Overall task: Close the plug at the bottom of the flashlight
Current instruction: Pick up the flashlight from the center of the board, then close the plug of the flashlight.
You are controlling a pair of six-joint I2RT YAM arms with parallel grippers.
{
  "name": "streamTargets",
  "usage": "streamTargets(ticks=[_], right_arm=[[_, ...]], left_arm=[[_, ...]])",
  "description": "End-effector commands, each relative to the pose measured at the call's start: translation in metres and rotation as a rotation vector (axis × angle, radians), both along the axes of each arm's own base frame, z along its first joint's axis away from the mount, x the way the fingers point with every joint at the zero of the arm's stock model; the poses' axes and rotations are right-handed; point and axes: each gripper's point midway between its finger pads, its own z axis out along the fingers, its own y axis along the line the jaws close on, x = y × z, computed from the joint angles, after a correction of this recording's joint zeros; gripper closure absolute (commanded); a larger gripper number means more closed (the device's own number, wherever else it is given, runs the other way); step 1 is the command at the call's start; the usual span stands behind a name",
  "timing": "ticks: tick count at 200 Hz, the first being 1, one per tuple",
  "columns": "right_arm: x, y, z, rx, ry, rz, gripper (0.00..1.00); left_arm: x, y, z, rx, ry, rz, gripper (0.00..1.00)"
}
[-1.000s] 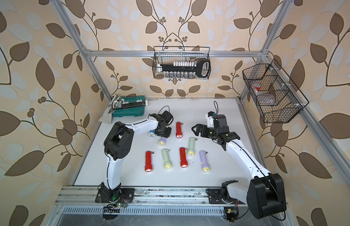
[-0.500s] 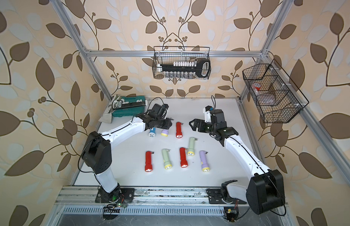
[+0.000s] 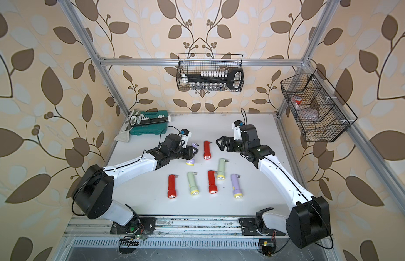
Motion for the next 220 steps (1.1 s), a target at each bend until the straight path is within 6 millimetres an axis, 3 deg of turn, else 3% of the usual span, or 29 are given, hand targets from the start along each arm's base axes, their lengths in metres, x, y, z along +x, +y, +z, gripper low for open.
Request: streamTargets(ticks=[1, 19, 26, 51, 107, 166, 220], right_arm=[[-0.002, 0.012, 0.023, 0.0, -0.07, 0.043, 0.02], [-0.005, 0.025, 0.03, 0.021, -0.083, 0.098, 0.02], [-0.006, 0.03, 0.033, 0.033, -0.092, 0.121, 0.02], [-0.014, 0.049, 0.049, 0.13, -0.152, 0.225, 0.02], [-0.05, 0.095, 0.075, 0.334, -0.146, 0.55, 0.03], [-0.098, 0.136, 0.073, 0.316, -0.128, 0.788, 0.06], [-0.107, 0.144, 0.061, 0.298, -0.08, 0.816, 0.1]], left_arm=[[-0.007, -0.019, 0.049, -0.176, -0.152, -0.095, 1.0], [-0.017, -0.02, 0.05, -0.258, -0.24, -0.128, 1.0], [-0.024, -0.017, 0.063, -0.291, -0.297, -0.139, 1.0], [-0.043, -0.012, 0.071, -0.319, -0.39, -0.187, 1.0], [-0.09, -0.011, 0.086, -0.404, -0.612, -0.378, 1.0], [-0.121, -0.011, 0.101, -0.437, -0.741, -0.511, 1.0], [-0.144, -0.009, 0.116, -0.407, -0.802, -0.574, 1.0]])
